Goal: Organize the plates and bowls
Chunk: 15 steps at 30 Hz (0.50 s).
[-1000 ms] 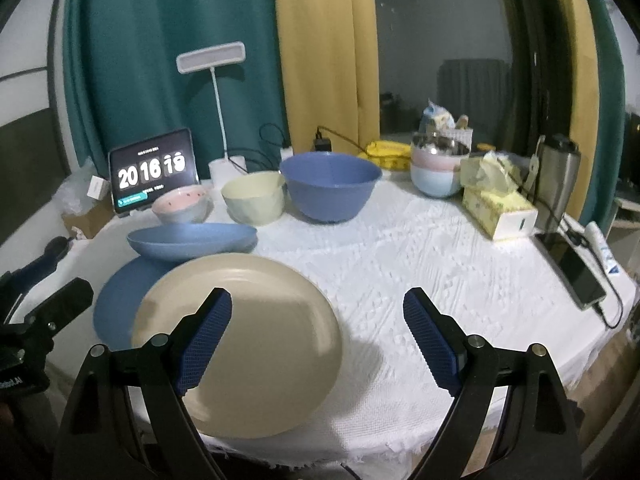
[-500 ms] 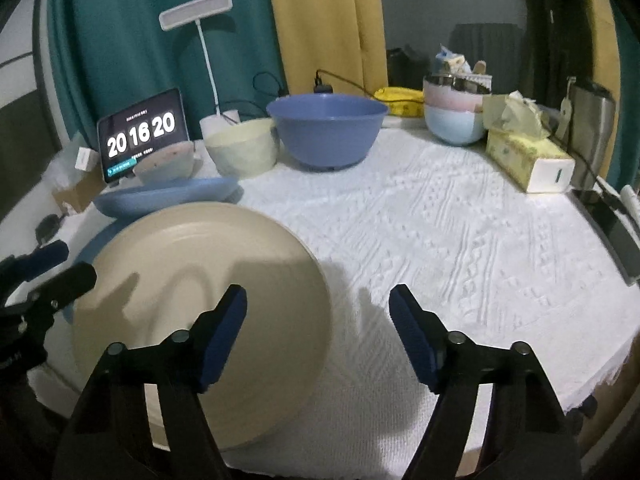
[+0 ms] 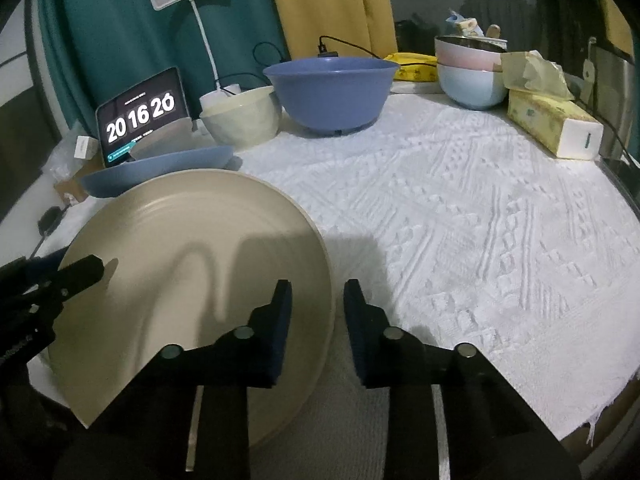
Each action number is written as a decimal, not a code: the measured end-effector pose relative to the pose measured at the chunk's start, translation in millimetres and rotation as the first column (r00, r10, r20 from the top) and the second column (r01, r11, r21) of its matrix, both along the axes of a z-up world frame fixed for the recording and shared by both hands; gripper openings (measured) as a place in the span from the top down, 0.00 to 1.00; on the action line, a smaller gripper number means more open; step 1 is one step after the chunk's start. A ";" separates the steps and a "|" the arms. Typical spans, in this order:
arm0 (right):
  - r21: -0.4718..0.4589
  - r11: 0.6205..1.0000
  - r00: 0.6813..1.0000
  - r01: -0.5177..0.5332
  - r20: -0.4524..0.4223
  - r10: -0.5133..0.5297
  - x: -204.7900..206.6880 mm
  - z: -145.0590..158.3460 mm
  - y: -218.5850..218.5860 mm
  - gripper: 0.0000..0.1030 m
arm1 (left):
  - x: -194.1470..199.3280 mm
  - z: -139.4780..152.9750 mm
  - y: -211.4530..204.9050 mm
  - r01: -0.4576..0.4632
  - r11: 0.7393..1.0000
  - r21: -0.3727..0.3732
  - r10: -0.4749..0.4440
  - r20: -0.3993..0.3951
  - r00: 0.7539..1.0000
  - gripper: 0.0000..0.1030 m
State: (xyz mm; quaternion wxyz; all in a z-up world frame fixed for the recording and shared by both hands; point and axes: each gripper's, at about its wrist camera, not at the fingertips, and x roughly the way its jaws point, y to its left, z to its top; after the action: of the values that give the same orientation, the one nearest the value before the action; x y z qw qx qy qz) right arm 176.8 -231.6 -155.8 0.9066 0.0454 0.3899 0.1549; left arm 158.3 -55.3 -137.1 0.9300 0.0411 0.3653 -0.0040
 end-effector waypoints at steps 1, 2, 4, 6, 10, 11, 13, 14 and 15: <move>0.000 1.000 1.000 -0.005 -0.003 0.005 0.5 -0.4 0.0 0.78 | 0.4 0.1 -0.8 -0.002 1.000 0.001 0.002 0.000 1.000 0.70; -0.002 1.000 1.000 -0.003 -0.001 0.003 0.4 -0.3 -0.4 0.79 | 0.9 0.1 -1.3 -0.005 1.000 0.001 0.005 -0.001 1.000 0.70; 0.000 1.000 1.000 -0.004 -0.002 0.004 1.0 -0.5 -1.8 0.81 | 2.4 0.5 -2.6 -0.008 1.000 0.000 0.008 -0.005 1.000 0.70; 0.004 1.000 1.000 -0.002 -0.007 0.002 1.4 0.4 -3.6 0.82 | 3.3 1.4 -5.4 -0.001 1.000 -0.001 0.001 -0.008 1.000 0.70; 0.008 1.000 1.000 0.015 0.004 -0.015 0.9 6.7 -11.1 0.82 | 4.7 4.2 -12.9 0.021 1.000 0.006 -0.020 -0.008 1.000 0.70; 0.008 1.000 1.000 0.021 0.011 -0.021 0.6 8.7 -13.7 0.82 | 4.9 5.0 -15.3 0.026 1.000 0.009 -0.026 -0.004 1.000 0.70; 0.008 1.000 0.999 0.030 0.019 -0.030 0.9 11.5 -19.1 0.82 | 6.1 6.8 -20.9 0.038 0.999 0.013 -0.038 0.002 0.999 0.70; 0.008 0.999 0.999 0.035 0.020 -0.036 1.3 12.1 -21.5 0.82 | 7.6 7.3 -23.4 0.042 0.999 0.014 -0.042 0.002 0.999 0.70; 0.010 0.999 0.999 0.042 0.022 -0.042 2.1 13.0 -24.9 0.82 | 9.5 7.4 -25.9 0.047 0.999 0.015 -0.047 -0.001 0.999 0.70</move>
State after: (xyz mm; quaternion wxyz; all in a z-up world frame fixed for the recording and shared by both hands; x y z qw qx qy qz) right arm 178.9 -256.5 -142.8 0.9137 0.0562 0.3779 0.1384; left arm 167.8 -81.2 -129.7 0.9291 0.0567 0.3647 -0.0232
